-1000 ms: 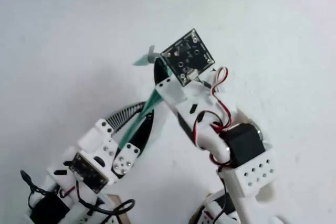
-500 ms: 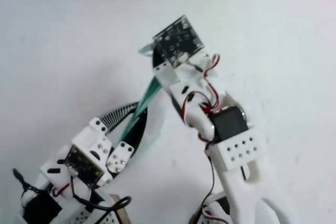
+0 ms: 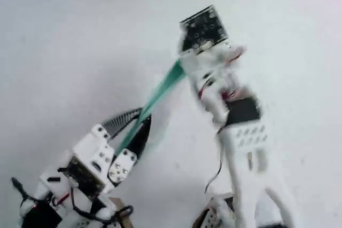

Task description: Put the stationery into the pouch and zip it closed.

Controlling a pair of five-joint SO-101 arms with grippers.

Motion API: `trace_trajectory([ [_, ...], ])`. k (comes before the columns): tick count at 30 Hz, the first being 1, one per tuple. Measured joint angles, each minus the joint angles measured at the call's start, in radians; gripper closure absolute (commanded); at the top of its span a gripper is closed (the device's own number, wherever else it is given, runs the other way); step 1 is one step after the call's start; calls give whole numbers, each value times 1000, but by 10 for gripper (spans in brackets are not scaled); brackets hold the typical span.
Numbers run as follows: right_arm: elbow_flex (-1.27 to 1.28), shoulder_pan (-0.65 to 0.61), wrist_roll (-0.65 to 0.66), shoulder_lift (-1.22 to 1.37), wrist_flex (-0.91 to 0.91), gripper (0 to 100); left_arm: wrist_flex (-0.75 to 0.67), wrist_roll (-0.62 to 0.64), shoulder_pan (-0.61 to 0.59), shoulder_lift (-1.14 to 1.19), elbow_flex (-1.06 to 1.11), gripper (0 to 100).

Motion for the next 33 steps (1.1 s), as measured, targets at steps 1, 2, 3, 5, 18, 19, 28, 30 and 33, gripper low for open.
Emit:
trace_trajectory([
  [1,2,43,9,38,-15,981,5,0,6,0,0,979],
  [2,11,61,20,60,-23,981,11,0,2,0,0,979],
  [3,14,80,25,89,-37,981,14,0,2,0,-2,979],
  [5,11,92,29,121,-55,981,20,0,5,0,-8,979],
  [18,12,112,29,46,3,981,21,0,5,0,-5,979],
  [19,12,117,29,21,34,981,18,0,5,0,2,979],
  [28,278,293,-301,-178,84,981,-184,-41,-74,0,138,979],
  [30,388,299,-330,-209,15,981,-213,-41,-89,0,150,979],
  [33,575,298,-338,-221,-141,981,-256,-48,-97,0,161,979],
])
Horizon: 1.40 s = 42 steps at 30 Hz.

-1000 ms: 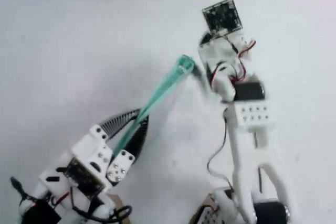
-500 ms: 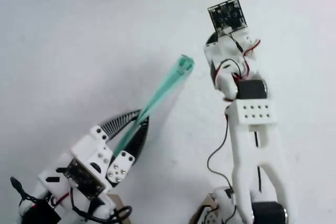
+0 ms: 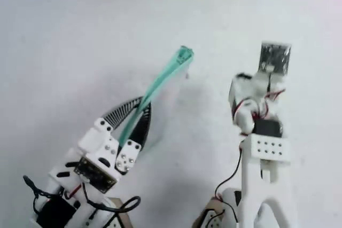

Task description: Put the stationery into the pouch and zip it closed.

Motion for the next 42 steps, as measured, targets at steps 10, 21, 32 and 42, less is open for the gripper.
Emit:
trace_trajectory([
  [10,193,6,0,0,-241,981,-318,-115,-114,203,29,976],
  [21,199,3,0,0,-242,981,-516,-129,-336,899,-450,976],
  [32,199,11,0,0,-255,981,-694,-193,-158,1267,-488,976],
  [42,199,86,0,0,-298,981,-942,-290,92,1507,-345,811],
])
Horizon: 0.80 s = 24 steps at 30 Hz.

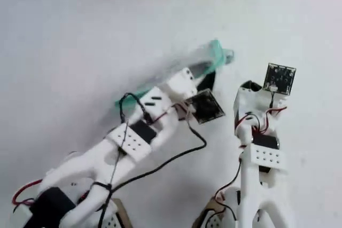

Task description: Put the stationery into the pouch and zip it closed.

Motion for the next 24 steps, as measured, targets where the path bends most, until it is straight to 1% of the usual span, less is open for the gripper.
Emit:
trace_trajectory([
  [2,0,5,0,0,0,981,81,60,2,5,14,760],
  [4,0,5,0,0,0,980,187,158,3,5,11,743],
  [6,0,20,-6,0,0,976,336,265,9,-6,-35,731],
  [9,0,43,-12,0,0,928,603,388,5,-14,-163,712],
  [11,2,41,-12,0,0,898,779,413,5,-15,-256,711],
  [13,12,40,-12,0,-5,882,911,417,9,-26,-333,713],
  [15,12,48,-12,0,-5,882,973,413,5,-34,-373,714],
  [19,14,43,-12,0,-6,882,1019,371,-12,-37,-397,714],
  [24,14,46,-12,0,-6,882,1135,362,-20,-37,-463,718],
])
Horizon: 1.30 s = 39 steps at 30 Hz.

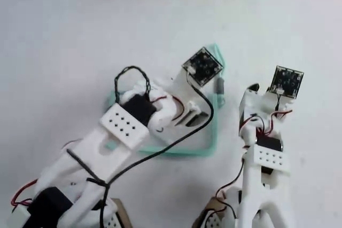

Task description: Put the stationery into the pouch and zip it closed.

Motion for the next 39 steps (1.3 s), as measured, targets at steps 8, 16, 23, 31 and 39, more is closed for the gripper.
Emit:
trace_trajectory([
  [8,0,0,0,0,0,988,224,0,-404,0,-146,910],
  [16,0,-2,0,0,0,981,213,-235,-740,-2,52,977],
  [23,6,0,0,0,0,981,118,-267,-755,232,110,977],
  [31,18,61,0,0,0,981,161,-152,-727,644,-172,977],
  [39,14,100,74,94,0,981,322,-138,-514,756,-385,977],
])
